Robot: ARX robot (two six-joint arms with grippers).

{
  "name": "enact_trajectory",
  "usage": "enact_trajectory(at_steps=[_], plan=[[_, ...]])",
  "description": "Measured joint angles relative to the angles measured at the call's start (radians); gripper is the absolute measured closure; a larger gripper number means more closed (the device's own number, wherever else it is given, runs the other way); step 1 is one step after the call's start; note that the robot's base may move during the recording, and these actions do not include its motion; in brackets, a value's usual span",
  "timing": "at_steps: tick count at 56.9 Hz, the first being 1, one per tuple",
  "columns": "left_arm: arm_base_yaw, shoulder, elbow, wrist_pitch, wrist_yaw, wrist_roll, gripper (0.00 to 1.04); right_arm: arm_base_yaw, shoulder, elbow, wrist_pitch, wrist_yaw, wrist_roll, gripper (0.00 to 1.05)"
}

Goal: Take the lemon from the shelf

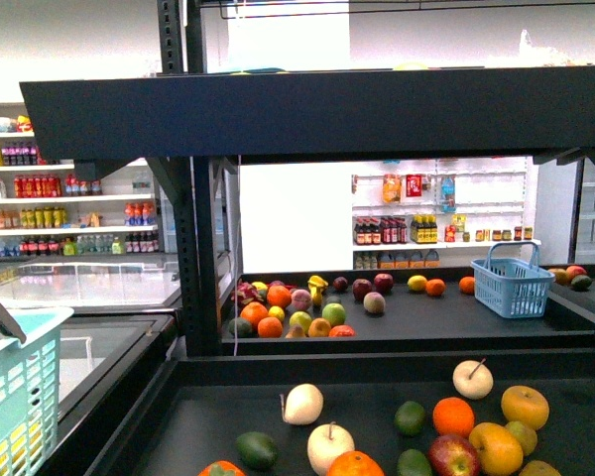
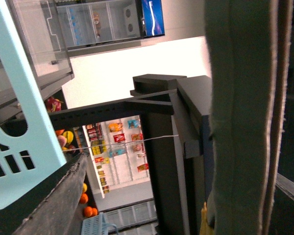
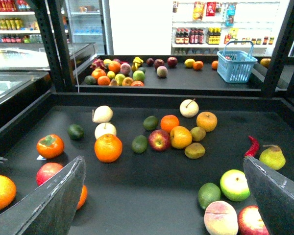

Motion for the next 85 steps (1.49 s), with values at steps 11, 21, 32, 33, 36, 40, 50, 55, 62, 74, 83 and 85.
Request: enact_trajectory(at_steps=[11, 21, 32, 33, 36, 40, 50, 55, 62, 74, 83, 85], plan=[[0.022, -0.065, -0.054, -0.015, 0.020, 0.042, 0.08, 0.000, 0.000, 0.000, 0.000, 0.000, 0.000, 0.08], [0.022, -0.127, -0.101, -0.041, 0.023, 0.045, 0.08, 0.000, 0.000, 0.000, 0.000, 0.000, 0.000, 0.08], [0.029, -0.273, -0.190, -0.185, -0.002, 0.053, 0.08, 0.000, 0.000, 0.000, 0.000, 0.000, 0.000, 0.08], [0.029, -0.291, -0.199, -0.206, -0.003, 0.055, 0.08, 0.000, 0.000, 0.000, 0.000, 0.000, 0.000, 0.08], [0.032, -0.349, -0.225, -0.276, -0.008, 0.075, 0.08, 0.000, 0.000, 0.000, 0.000, 0.000, 0.000, 0.08], [0.033, -0.436, -0.258, -0.387, -0.027, 0.109, 0.08, 0.000, 0.000, 0.000, 0.000, 0.000, 0.000, 0.08], [0.005, -0.697, -0.310, -0.691, -0.082, 0.318, 0.08, 0.000, 0.000, 0.000, 0.000, 0.000, 0.000, 0.08], [-0.046, -0.872, -0.333, -0.866, -0.133, 0.495, 0.08, 0.000, 0.000, 0.000, 0.000, 0.000, 0.000, 0.08], [-0.179, -1.143, -0.406, -1.066, -0.259, 0.767, 0.08, 0.000, 0.000, 0.000, 0.000, 0.000, 0.000, 0.08], [-0.336, -1.647, -0.591, -1.387, -0.218, 1.331, 0.35, 0.000, 0.000, 0.000, 0.000, 0.001, 0.000, 0.08], [-0.336, -1.744, -0.731, -1.352, -0.214, 1.456, 0.72, 0.000, -0.001, 0.000, 0.000, 0.000, 0.000, 0.08], [-0.336, -1.758, -0.751, -1.346, -0.213, 1.463, 0.79, 0.000, -0.001, 0.000, 0.000, 0.000, 0.000, 0.08]])
